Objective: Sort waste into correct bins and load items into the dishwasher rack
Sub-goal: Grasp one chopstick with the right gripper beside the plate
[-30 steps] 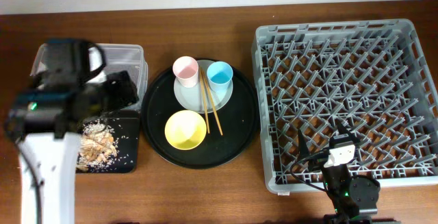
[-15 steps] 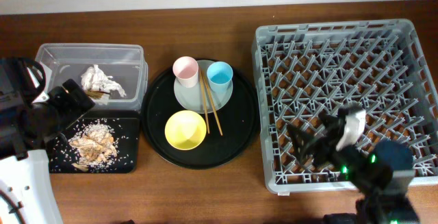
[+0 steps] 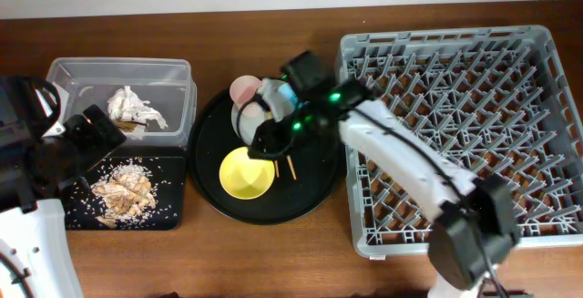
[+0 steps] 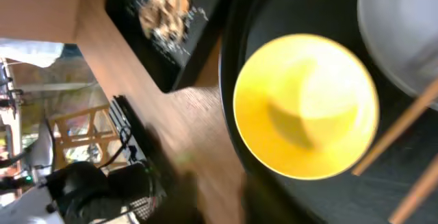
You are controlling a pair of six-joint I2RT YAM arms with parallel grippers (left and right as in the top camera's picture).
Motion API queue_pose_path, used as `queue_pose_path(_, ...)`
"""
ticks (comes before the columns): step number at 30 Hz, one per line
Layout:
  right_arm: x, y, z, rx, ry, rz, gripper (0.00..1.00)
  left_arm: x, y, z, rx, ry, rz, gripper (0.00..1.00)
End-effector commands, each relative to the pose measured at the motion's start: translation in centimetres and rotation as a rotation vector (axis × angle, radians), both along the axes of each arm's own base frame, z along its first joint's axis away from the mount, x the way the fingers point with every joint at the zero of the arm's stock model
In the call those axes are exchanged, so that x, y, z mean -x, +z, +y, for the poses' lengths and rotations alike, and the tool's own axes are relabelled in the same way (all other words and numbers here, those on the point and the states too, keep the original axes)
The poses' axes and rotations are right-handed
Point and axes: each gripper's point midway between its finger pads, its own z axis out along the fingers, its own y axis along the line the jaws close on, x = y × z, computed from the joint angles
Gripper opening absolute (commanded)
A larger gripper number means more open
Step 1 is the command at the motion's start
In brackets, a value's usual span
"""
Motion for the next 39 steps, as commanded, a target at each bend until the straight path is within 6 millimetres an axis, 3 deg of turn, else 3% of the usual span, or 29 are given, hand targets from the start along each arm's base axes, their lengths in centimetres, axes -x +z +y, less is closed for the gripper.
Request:
queue_pose_path(1, -2.2, -5.3, -0.7, 0.242, -0.166, -0.018, 0.16, 0.0, 0.3, 0.1, 0.002, 0.011, -0.01, 0.99)
queue_pose_path(6, -5.3, -6.7, -2.3, 0.46, -0.307, -0.253, 0.23, 0.0, 0.3, 0.1, 0.002, 0.011, -0.01, 0.99)
queue_pose_path(11, -5.8, -7.7, -0.9, 0.506, -0.317, -0.363, 0.25, 0.0, 0.3, 0.1, 0.002, 0.011, -0.01, 0.99)
queue_pose_path(15, -6.4, -8.1, -0.4, 0.487, -0.326, -0.378, 0.25, 0.0, 0.3, 0.1, 0.002, 0.011, -0.01, 0.99)
queue_pose_path(24, -6.4, -9.8, -1.4, 0.542, -0.341, -0.385, 0.26, 0.0, 0.3, 0.1, 0.002, 0.011, -0.01, 0.99)
queue_pose_path(30, -6.2, -13.3, -1.6, 0.591, -0.333, -0.336, 0.26, 0.0, 0.3, 0.1, 0.002, 0.011, -0.01, 0.99)
queue_pose_path(39, -6.1, -14.7, -1.7, 0.612, -0.325, -0.321, 0.25, 0.0, 0.3, 0.1, 0.002, 0.011, -0.01, 0.99)
